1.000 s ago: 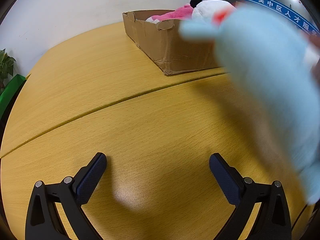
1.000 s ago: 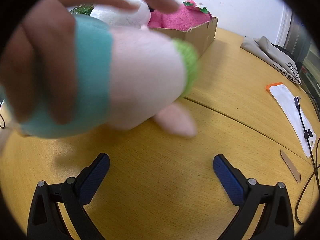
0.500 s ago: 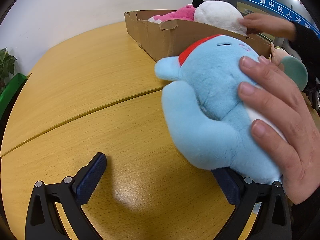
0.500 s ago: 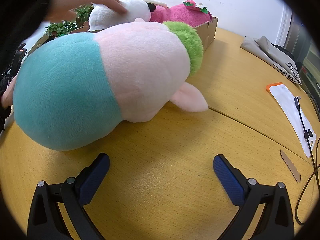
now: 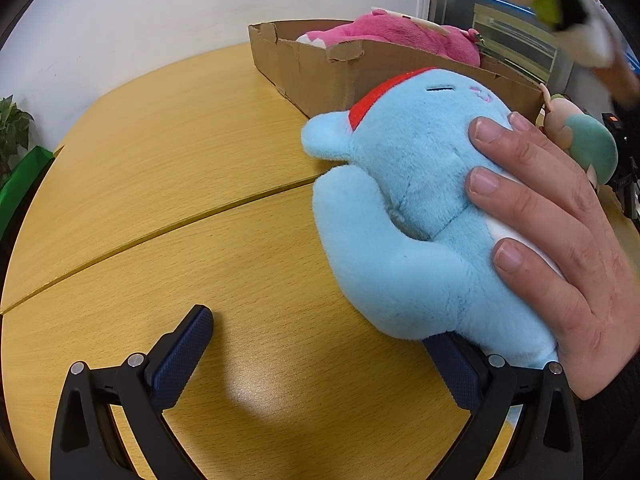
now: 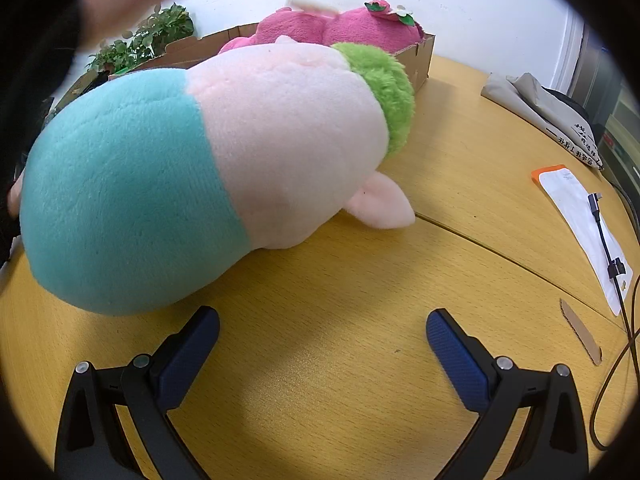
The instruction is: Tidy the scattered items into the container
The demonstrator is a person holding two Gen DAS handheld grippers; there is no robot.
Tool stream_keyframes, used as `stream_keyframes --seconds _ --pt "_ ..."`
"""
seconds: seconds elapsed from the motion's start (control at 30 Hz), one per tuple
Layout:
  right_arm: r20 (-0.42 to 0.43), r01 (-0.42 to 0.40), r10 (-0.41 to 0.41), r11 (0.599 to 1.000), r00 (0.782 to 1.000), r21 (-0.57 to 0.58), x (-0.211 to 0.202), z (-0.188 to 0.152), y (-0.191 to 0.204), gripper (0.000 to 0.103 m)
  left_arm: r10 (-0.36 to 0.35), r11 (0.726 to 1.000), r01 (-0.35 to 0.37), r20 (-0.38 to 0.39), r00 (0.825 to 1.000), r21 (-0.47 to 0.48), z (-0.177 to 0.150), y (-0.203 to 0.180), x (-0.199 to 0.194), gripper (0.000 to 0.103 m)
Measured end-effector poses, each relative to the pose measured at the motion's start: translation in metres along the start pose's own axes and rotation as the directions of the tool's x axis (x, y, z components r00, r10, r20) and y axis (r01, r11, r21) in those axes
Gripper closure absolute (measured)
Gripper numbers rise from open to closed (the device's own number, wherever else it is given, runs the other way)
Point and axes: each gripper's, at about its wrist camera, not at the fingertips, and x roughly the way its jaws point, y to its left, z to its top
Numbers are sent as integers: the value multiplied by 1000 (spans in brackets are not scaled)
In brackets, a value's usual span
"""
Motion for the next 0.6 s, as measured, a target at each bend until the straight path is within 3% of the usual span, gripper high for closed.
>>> stream_keyframes --seconds 0.6 --pt "0 0 0 1000 1000 0 0 0 0 0 2 1000 -2 0 1000 -3 2 2 1 0"
